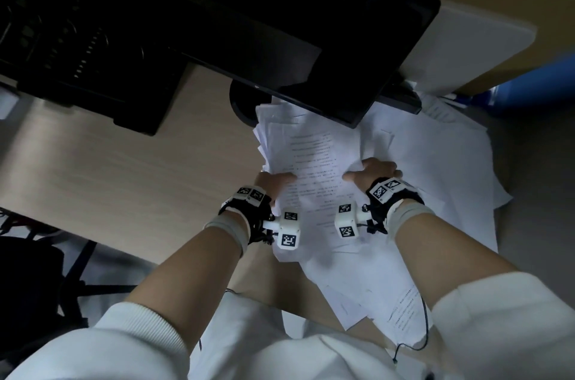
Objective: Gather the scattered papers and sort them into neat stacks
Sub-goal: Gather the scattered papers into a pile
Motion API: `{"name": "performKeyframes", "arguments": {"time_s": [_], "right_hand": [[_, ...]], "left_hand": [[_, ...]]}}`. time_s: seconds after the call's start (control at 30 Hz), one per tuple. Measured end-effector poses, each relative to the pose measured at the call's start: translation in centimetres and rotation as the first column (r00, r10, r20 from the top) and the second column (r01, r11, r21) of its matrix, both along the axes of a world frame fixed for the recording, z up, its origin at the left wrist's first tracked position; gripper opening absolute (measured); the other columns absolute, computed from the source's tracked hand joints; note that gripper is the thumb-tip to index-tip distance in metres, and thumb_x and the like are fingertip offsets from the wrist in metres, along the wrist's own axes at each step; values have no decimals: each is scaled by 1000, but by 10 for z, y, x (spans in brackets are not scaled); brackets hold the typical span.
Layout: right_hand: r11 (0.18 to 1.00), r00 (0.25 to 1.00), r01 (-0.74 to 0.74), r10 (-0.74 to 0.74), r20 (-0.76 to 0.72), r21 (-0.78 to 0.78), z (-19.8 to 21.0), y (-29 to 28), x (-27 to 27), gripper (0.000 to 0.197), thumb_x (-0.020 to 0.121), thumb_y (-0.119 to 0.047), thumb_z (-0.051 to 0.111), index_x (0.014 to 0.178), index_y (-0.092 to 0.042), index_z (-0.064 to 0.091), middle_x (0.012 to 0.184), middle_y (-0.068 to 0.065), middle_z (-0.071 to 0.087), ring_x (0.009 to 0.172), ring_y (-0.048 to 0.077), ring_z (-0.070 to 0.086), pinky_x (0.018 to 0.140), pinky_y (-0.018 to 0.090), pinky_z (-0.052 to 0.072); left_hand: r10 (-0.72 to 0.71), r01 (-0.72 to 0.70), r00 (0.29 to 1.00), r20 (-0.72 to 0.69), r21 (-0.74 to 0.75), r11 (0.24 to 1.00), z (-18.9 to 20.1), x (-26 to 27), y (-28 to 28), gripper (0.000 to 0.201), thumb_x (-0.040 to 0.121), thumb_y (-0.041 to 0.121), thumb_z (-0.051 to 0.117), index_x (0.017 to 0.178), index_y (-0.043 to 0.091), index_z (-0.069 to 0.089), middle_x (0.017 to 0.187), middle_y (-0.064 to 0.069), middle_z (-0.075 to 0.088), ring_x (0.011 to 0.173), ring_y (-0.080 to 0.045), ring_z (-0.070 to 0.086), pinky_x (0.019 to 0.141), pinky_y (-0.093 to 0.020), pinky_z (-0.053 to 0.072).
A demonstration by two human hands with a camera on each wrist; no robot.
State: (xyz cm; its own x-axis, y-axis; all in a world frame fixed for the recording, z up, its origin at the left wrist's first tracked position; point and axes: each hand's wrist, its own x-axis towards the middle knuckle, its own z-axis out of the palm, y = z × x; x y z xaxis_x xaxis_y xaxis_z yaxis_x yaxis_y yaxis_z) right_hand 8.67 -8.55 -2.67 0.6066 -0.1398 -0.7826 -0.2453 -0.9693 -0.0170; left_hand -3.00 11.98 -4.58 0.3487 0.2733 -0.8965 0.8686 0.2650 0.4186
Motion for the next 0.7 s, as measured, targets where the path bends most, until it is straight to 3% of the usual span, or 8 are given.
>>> {"name": "performKeyframes", "arguments": {"time_s": [0.07, 0.13, 0.23, 0.37, 0.43, 0.57, 0.63, 0.7], "right_hand": [[998, 999, 48, -47, -21, 51, -1, 1, 0, 87, 79, -59, 71, 146, -17, 37, 143, 16, 36, 130, 37, 41, 107, 48, 40], [960, 984, 179, -178, -23, 216, -2, 0, -4, 94, 74, -48, 80, 146, -8, 35, 144, 14, 42, 126, 34, 49, 104, 43, 45], [853, 946, 313, -317, -61, 417, -1, -2, -14, 85, 73, -32, 84, 141, -9, 39, 132, 6, 54, 121, 30, 55, 99, 40, 47], [817, 971, 240, -213, -113, 525, 2, 1, -33, 42, 81, -29, 79, 118, -13, 67, 107, -2, 66, 102, 21, 62, 92, 30, 47], [792, 967, 252, -229, -112, 556, 3, 2, -40, 33, 85, -26, 76, 114, -12, 71, 107, 1, 70, 103, 22, 64, 93, 29, 47], [846, 972, 219, -233, -33, 486, -2, 2, -52, 31, 91, -30, 68, 113, -9, 66, 108, 5, 67, 99, 25, 62, 87, 30, 46], [882, 982, 141, -183, 51, 450, -4, 7, -55, 32, 91, -35, 65, 110, -9, 66, 109, 7, 68, 101, 29, 63, 83, 29, 47], [889, 985, 95, -148, 86, 449, 0, 18, -54, 35, 90, -39, 64, 110, -10, 65, 111, 8, 68, 104, 31, 63, 85, 31, 48]], "left_hand": [[3, -3, 999, 46, 9, 1000, 10, 0, -4, 52, 59, 32, 88, 100, 4, 71, 99, -16, 75, 95, -36, 73, 91, -51, 58], [-32, 32, 996, 82, 3, 999, 16, -1, -9, 35, 76, 24, 84, 104, 5, 73, 95, -13, 76, 92, -33, 73, 89, -45, 60], [-63, 64, 994, 91, -7, 998, 16, -6, -11, 25, 77, 25, 84, 96, 14, 73, 95, -10, 76, 95, -31, 72, 92, -44, 58], [-45, 39, 994, 98, 67, 997, -2, -15, -4, 67, 61, 38, 76, 120, 6, 69, 112, -16, 73, 106, -35, 69, 100, -50, 53], [-65, 56, 993, 95, 94, 994, -9, -20, 3, 70, 63, 37, 77, 123, 2, 68, 112, -18, 73, 105, -37, 69, 99, -53, 53], [-203, 180, 976, 76, 240, 954, 6, -22, 14, 49, 84, 36, 76, 121, 5, 69, 109, -12, 72, 102, -31, 68, 98, -45, 55], [-267, 242, 963, 27, 345, 907, 5, -22, 25, 73, 68, 60, 74, 123, 12, 69, 114, -8, 71, 109, -30, 64, 100, -45, 53], [-323, 306, 946, -33, 423, 853, -8, -22, 43, 87, 56, 70, 67, 124, 16, 67, 124, -7, 65, 115, -31, 58, 102, -47, 50]]}}
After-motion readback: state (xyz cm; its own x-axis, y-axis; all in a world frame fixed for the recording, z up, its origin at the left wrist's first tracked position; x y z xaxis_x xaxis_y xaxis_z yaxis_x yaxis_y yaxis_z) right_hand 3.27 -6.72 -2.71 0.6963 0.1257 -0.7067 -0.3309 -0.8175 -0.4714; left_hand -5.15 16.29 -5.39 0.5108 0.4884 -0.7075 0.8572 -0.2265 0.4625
